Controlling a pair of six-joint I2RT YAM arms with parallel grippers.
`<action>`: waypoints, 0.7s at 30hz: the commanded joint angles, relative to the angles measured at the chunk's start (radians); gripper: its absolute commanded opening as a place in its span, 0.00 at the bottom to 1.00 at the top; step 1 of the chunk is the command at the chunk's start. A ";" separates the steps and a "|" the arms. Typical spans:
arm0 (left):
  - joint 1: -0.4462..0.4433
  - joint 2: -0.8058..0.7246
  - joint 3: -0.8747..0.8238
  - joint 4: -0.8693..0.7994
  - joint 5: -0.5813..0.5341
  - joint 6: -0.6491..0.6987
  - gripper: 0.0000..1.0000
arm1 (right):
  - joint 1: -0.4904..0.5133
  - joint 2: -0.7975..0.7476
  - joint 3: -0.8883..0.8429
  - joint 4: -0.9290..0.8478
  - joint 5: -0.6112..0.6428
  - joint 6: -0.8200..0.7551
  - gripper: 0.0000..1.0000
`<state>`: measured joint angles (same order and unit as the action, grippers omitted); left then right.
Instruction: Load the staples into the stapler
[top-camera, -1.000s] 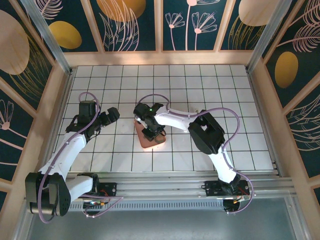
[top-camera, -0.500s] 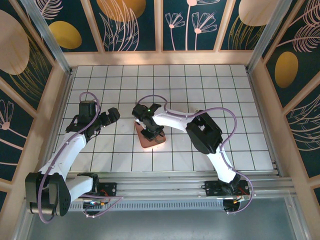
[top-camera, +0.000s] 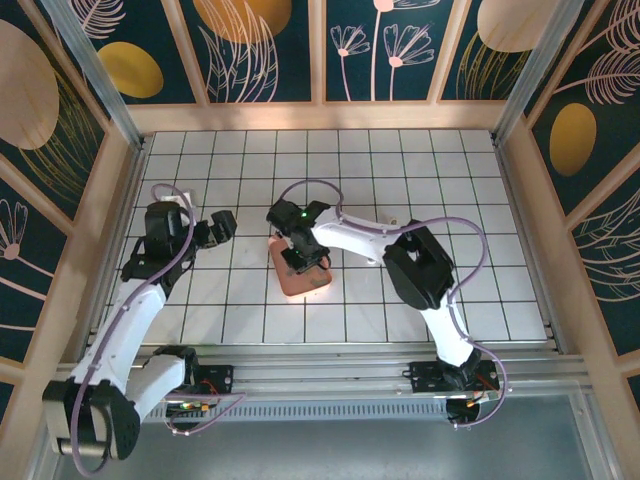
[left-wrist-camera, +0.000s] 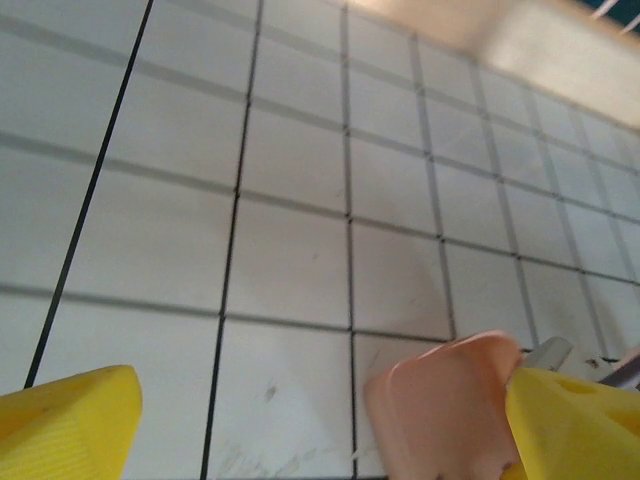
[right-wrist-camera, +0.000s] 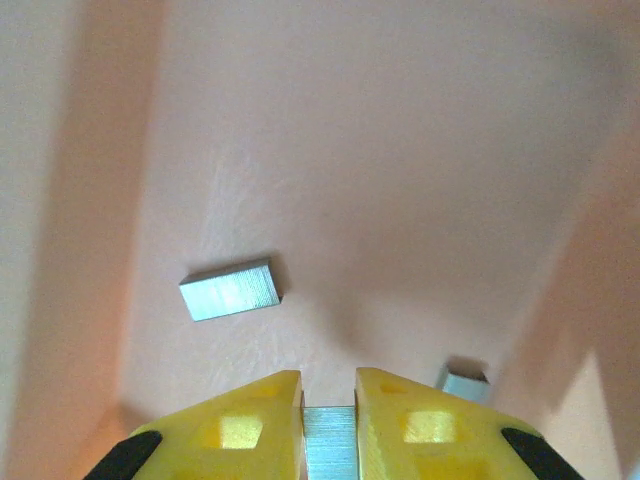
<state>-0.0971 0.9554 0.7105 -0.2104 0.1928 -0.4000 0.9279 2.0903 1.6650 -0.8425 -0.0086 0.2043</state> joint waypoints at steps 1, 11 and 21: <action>0.007 -0.024 -0.023 0.135 0.082 0.103 0.92 | -0.033 -0.135 -0.060 0.048 -0.019 0.130 0.21; 0.006 0.027 0.015 0.180 0.248 0.404 0.89 | -0.137 -0.372 -0.302 0.103 -0.016 0.298 0.21; 0.005 0.068 -0.001 0.192 0.488 0.662 0.83 | -0.336 -0.590 -0.671 0.101 -0.019 0.418 0.20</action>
<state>-0.0971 1.0225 0.7067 -0.0555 0.5724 0.1375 0.6216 1.5475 1.0554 -0.7265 -0.0303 0.5632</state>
